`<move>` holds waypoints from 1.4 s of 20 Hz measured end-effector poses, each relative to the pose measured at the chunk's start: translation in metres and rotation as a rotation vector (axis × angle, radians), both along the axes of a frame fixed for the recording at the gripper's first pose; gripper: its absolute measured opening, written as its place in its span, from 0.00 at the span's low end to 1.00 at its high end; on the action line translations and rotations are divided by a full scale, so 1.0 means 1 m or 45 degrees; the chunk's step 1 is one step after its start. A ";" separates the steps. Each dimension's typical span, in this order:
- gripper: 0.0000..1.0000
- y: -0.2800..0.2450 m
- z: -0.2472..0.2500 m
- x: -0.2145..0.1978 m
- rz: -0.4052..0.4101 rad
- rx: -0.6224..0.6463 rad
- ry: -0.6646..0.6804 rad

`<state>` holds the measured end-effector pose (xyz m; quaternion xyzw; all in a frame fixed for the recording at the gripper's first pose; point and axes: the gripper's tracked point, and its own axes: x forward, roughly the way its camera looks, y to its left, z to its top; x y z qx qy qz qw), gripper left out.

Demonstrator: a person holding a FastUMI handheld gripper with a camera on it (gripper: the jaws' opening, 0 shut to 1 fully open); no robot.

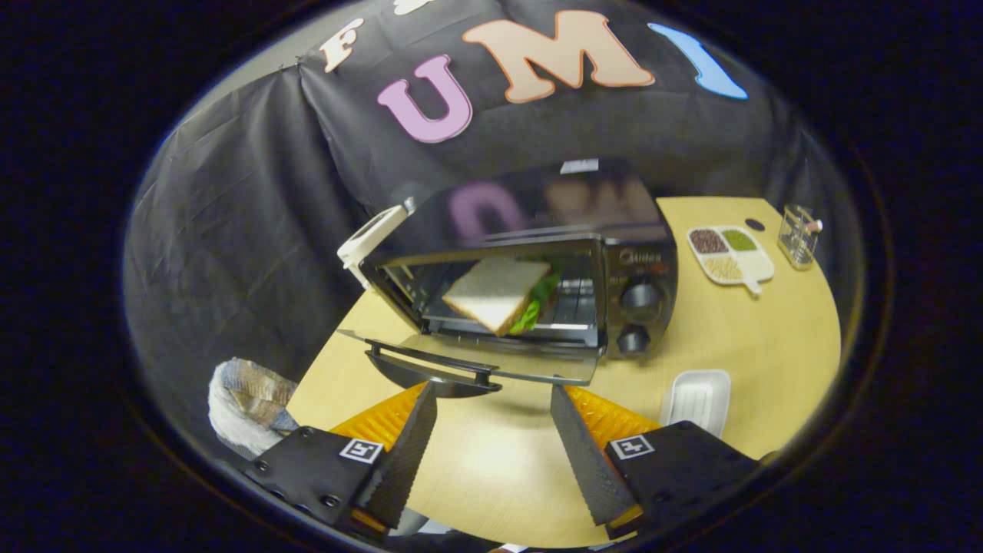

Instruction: Open the toaster oven, put the food inside, and close the toaster oven door.

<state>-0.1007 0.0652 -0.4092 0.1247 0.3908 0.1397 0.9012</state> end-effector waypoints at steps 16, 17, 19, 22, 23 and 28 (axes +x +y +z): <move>0.91 -0.037 0.113 0.068 -0.075 -0.065 -0.410; 0.91 -0.038 0.130 0.075 -0.081 -0.066 -0.455; 0.91 -0.042 0.164 0.086 -0.102 -0.070 -0.537; 0.91 -0.051 0.209 0.102 -0.137 -0.095 -0.639; 0.91 -0.056 0.223 0.108 -0.145 -0.115 -0.667; 0.91 -0.065 0.287 0.132 -0.192 -0.149 -0.809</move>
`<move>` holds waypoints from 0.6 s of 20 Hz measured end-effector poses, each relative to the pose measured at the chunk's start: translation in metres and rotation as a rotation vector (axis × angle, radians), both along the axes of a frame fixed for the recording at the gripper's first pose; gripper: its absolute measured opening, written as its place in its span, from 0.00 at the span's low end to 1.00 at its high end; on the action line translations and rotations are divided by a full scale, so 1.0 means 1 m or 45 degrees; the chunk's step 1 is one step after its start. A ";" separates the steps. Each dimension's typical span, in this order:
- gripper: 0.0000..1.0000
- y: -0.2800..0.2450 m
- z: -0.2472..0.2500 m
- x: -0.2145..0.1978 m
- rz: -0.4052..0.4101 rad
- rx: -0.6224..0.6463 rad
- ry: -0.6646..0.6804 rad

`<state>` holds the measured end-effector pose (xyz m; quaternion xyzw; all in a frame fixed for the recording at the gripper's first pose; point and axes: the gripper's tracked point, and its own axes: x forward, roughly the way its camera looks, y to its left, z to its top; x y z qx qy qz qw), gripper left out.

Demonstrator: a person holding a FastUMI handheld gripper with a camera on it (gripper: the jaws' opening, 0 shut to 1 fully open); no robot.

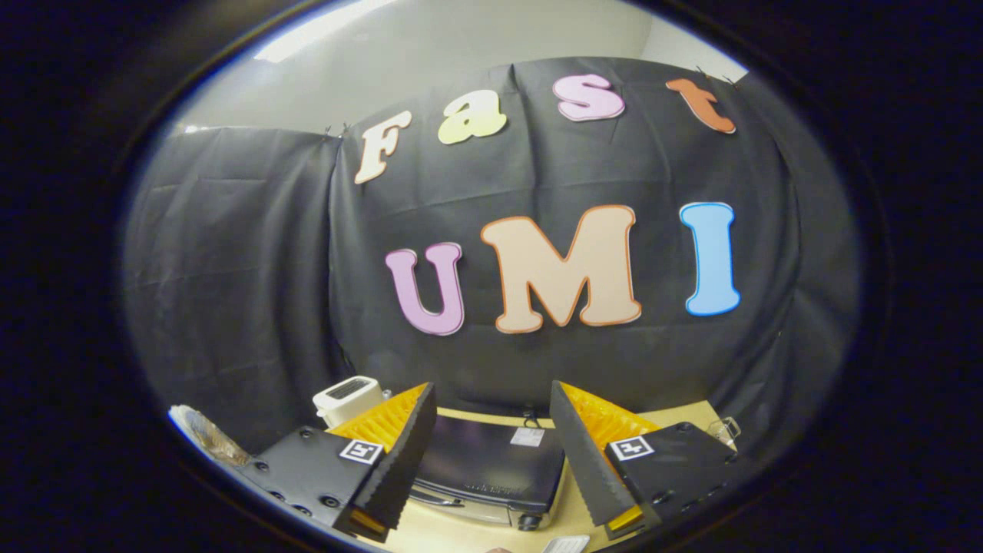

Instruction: Open the toaster oven, put the food inside, and close the toaster oven door.

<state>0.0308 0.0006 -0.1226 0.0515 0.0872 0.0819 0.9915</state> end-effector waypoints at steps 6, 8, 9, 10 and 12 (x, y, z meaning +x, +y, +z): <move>0.91 -0.008 0.047 0.019 -0.040 -0.003 -0.101; 0.91 -0.010 0.056 0.021 -0.045 0.001 -0.115; 0.91 -0.010 0.060 0.021 -0.048 -0.001 -0.121; 0.91 -0.011 0.063 0.021 -0.049 -0.003 -0.124; 0.91 -0.009 0.066 0.021 -0.041 -0.004 -0.124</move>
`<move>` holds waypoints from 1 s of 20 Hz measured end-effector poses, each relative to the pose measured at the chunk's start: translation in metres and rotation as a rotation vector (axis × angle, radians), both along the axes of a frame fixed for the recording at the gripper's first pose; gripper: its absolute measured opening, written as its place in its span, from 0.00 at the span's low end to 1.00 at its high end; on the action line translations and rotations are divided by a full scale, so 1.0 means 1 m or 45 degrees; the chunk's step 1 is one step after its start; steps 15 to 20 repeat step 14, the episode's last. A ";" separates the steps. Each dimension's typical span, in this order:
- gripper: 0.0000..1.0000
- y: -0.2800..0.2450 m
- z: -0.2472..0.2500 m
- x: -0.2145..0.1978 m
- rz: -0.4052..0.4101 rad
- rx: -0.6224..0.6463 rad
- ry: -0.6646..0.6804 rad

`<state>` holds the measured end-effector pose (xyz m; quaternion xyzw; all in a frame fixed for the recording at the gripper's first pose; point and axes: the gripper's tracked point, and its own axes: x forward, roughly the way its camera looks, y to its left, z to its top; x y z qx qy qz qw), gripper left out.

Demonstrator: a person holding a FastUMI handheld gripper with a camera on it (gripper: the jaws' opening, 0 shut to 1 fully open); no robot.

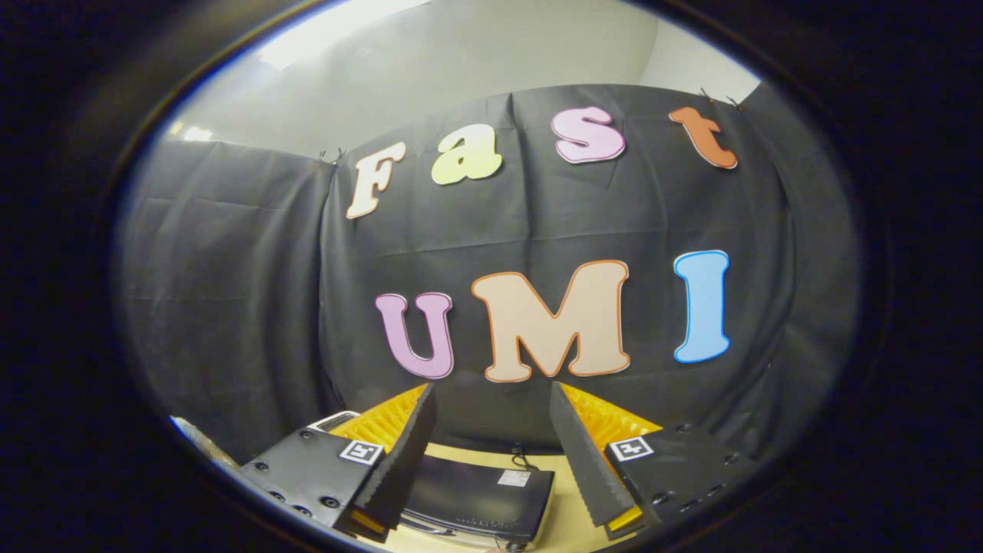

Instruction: Open the toaster oven, put the food inside, and close the toaster oven door.

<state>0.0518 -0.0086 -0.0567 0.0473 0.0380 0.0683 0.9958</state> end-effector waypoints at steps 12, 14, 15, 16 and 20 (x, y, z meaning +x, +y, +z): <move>0.91 0.000 0.017 -0.006 0.011 -0.023 -0.032; 0.91 0.000 0.017 -0.008 0.011 -0.013 -0.026; 0.91 0.000 0.017 -0.008 0.011 -0.013 -0.026; 0.91 0.000 0.017 -0.008 0.011 -0.013 -0.026; 0.91 0.000 0.017 -0.008 0.011 -0.013 -0.026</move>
